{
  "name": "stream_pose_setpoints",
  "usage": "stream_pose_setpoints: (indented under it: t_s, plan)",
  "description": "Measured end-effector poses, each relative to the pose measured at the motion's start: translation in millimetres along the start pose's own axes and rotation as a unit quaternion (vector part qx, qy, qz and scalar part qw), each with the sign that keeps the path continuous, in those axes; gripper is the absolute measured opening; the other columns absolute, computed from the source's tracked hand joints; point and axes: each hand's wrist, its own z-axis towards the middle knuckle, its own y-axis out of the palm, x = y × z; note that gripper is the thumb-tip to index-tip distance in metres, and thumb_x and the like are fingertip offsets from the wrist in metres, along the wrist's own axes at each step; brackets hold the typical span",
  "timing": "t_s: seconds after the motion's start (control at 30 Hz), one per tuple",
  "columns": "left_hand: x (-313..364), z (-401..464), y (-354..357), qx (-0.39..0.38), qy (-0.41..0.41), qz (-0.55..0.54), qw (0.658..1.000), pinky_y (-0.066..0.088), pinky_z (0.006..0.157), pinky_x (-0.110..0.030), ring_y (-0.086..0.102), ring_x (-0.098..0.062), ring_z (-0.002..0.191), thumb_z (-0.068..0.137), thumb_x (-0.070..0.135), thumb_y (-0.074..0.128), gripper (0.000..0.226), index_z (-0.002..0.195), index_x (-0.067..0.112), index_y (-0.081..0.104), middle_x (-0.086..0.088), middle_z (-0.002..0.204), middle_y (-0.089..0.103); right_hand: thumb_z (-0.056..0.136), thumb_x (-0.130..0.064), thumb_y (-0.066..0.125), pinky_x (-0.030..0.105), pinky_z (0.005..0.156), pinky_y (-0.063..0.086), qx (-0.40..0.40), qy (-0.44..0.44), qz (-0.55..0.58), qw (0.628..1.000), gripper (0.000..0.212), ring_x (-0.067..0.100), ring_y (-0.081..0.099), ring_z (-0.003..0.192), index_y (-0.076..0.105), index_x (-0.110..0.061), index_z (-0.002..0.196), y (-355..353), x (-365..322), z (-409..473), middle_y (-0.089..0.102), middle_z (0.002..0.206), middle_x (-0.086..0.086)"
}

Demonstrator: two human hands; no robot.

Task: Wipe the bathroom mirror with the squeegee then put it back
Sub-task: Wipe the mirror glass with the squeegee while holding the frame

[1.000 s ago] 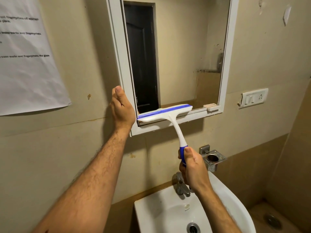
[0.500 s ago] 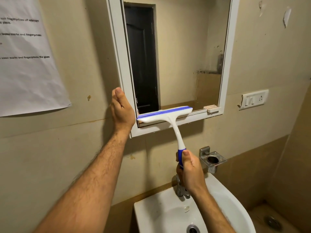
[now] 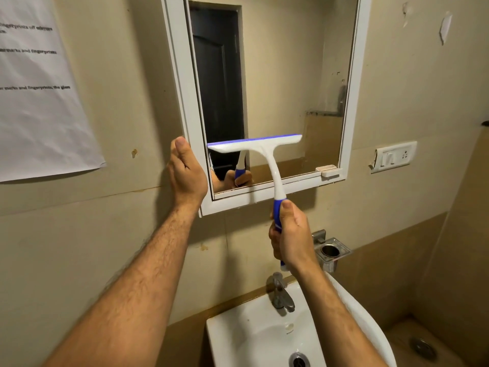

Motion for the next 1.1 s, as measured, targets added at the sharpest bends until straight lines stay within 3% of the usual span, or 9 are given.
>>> stream_pose_setpoints:
  t_s: [0.17,0.27,0.4,0.57,0.73,0.8,0.9,0.97,1.1]
  plan:
    - [-2.5,1.1,1.2,0.007,0.002,-0.007,1.000,0.016,0.078,0.015,0.042,-0.021,0.129,0.104,0.027,0.024,0.046,0.133,0.000,0.045,-0.015,0.137,0.050,0.101,-0.036,0.029,0.025,0.042,0.028,0.004,0.026,-0.018,0.999,0.041,0.013,0.032,0.044,0.051,-0.007,0.082,-6.0,48.0,-29.1,0.037,0.054,0.002]
    - [-0.8,1.9,0.4,0.014,0.010,-0.004,1.000,0.019,0.077,0.013,0.047,-0.022,0.123,0.104,0.025,0.025,0.044,0.127,-0.003,0.050,-0.017,0.130,0.055,0.099,-0.041,0.031,0.029,0.045,0.028,0.006,0.024,-0.047,0.999,0.043,0.017,0.032,0.046,0.050,-0.010,0.076,-11.5,60.6,-37.9,0.038,0.054,0.004]
    - [4.3,-1.2,-1.4,0.001,0.012,-0.008,1.000,0.021,0.073,0.012,0.044,-0.003,0.103,0.104,0.022,0.025,0.043,0.122,-0.005,0.052,-0.010,0.118,0.058,0.100,-0.041,0.031,0.025,0.041,0.023,0.015,0.018,-0.023,0.999,0.045,0.013,0.028,0.043,0.050,-0.006,0.080,-15.5,40.6,-34.0,0.034,0.054,0.005]
    - [4.0,-1.9,-1.6,-0.005,0.002,-0.005,1.000,0.018,0.075,0.015,0.043,-0.020,0.128,0.104,0.027,0.022,0.045,0.132,0.001,0.046,-0.015,0.136,0.050,0.099,-0.044,0.028,0.022,0.041,0.028,0.013,-0.001,-0.041,0.999,0.041,0.009,0.032,0.040,0.050,-0.017,0.078,-9.0,12.9,-14.6,0.039,0.051,-0.003]
    - [7.1,-3.7,-3.0,-0.009,-0.003,-0.008,1.000,0.016,0.072,0.016,0.042,-0.019,0.128,0.104,0.026,0.022,0.045,0.133,0.001,0.044,-0.015,0.138,0.049,0.100,-0.039,0.029,0.024,0.042,0.029,0.015,0.033,-0.018,0.999,0.041,0.010,0.033,0.043,0.052,-0.012,0.080,-7.0,34.8,-25.5,0.039,0.055,0.002]
    - [7.9,-4.0,-4.3,-0.011,0.001,-0.003,1.000,0.017,0.072,0.015,0.045,-0.012,0.120,0.104,0.026,0.022,0.045,0.131,0.001,0.047,-0.013,0.134,0.052,0.100,-0.040,0.030,0.027,0.045,0.030,0.013,0.036,-0.025,0.999,0.042,0.013,0.034,0.046,0.052,-0.012,0.078,-9.4,51.2,-34.2,0.039,0.057,0.005]
    - [7.6,-2.0,-6.7,-0.015,0.008,-0.002,1.000,0.027,0.079,0.007,0.047,-0.006,0.108,0.104,0.029,0.023,0.044,0.125,0.003,0.052,-0.004,0.120,0.058,0.097,-0.043,0.031,0.031,0.047,0.029,0.017,0.024,-0.048,0.998,0.045,0.016,0.033,0.047,0.052,-0.010,0.074,-13.8,55.8,-37.1,0.038,0.054,0.003]
    - [7.3,-0.9,-8.2,-0.017,-0.003,0.000,1.000,0.028,0.087,-0.003,0.049,-0.015,0.119,0.103,0.033,0.023,0.046,0.130,0.007,0.050,-0.006,0.129,0.056,0.099,-0.040,0.031,0.029,0.045,0.027,0.020,0.011,-0.050,0.998,0.045,0.015,0.032,0.047,0.051,-0.005,0.079,-15.0,43.2,-30.4,0.037,0.054,0.002]
    - [20.6,0.4,-9.7,-0.018,-0.021,0.016,0.999,0.020,0.088,-0.007,0.038,-0.020,0.132,0.102,0.038,0.019,0.052,0.139,0.008,0.041,-0.010,0.143,0.045,0.099,-0.042,0.029,0.024,0.041,0.030,0.016,-0.024,-0.028,0.999,0.043,0.009,0.033,0.042,0.051,-0.008,0.086,-9.5,-5.1,-4.0,0.041,0.055,-0.001]
